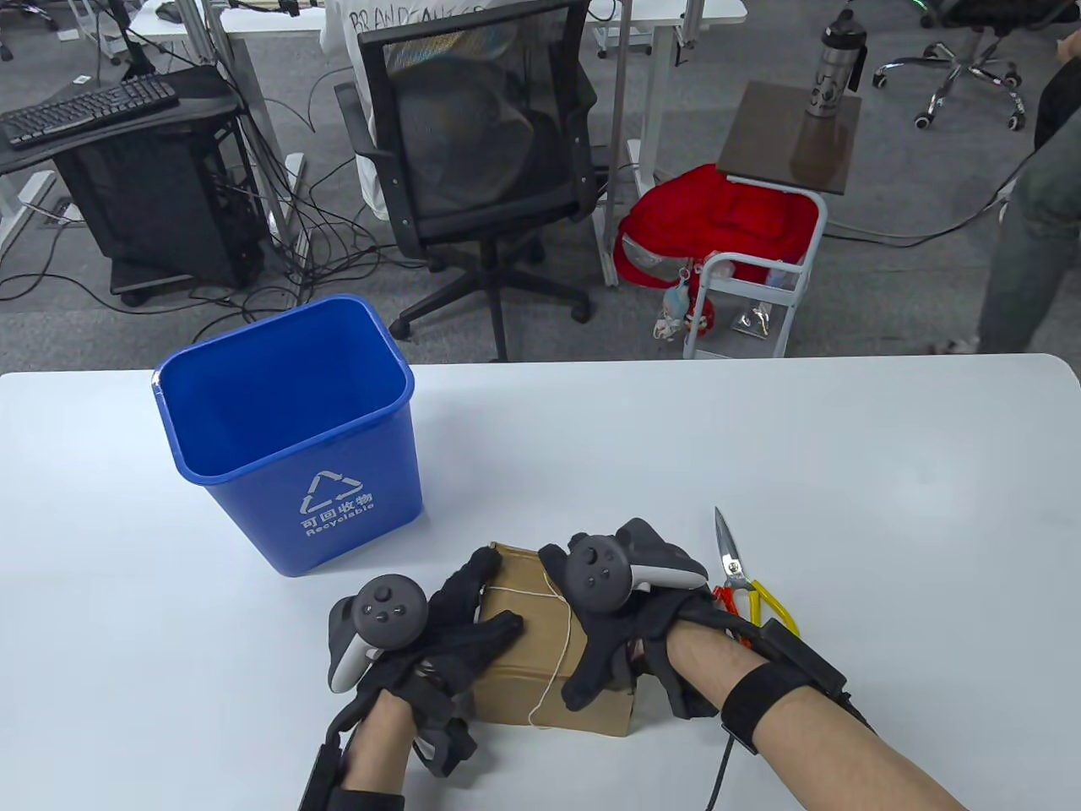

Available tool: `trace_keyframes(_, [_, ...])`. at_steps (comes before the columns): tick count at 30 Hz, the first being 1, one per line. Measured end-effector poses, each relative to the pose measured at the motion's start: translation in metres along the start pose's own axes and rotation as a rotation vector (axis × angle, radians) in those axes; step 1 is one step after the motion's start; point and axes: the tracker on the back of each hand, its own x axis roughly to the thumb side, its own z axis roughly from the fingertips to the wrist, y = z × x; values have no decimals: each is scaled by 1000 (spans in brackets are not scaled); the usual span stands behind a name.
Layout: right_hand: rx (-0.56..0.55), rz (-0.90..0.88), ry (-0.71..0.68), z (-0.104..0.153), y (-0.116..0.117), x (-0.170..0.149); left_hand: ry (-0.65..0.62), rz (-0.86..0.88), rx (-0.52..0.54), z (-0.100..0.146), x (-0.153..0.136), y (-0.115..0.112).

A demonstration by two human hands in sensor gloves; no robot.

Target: Cut the packaging cotton rope with scissors

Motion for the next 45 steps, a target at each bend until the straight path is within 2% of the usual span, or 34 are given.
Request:
trace_keyframes(1, [-47,-21,-16,0,1,-1,-3,17,-1,0,-1,0])
trace_keyframes(5, [-107,-20,-17,5,0,-2,-11,88,3,-1,-7,1])
trace_keyframes(7, [-125,-13,-25,9,0,-3,-17,159,-5,-1,-11,4])
trace_keyframes(9, [-194,1,-36,15,-4,-5,-43,289,10,-1,-15,8])
trace_keyframes(12, [-274,74,-53,25,-15,-3,-45,377,41,-1,-18,14])
trace_keyframes(16, [-395,123,-63,39,-29,3,-55,326,102,-4,-12,19])
trace_keyframes(19, [-423,161,-80,42,-33,9,-64,257,164,-8,-4,21])
trace_keyframes(20, [-396,197,-74,40,-33,12,-75,212,202,-9,0,23])
trace_keyframes(25, [-441,314,-86,44,-32,12,-134,36,359,-11,13,28])
trace_keyframes(31, [-459,353,-103,49,-28,10,-110,-13,317,-19,20,26])
trace_keyframes(37, [-495,386,-124,61,-27,7,-12,-119,301,-21,5,32])
trace_keyframes(40, [-498,373,-112,65,-27,3,-61,30,255,-19,0,31])
trace_keyframes(45, [-500,372,-114,66,-28,3,-167,97,168,-17,3,24])
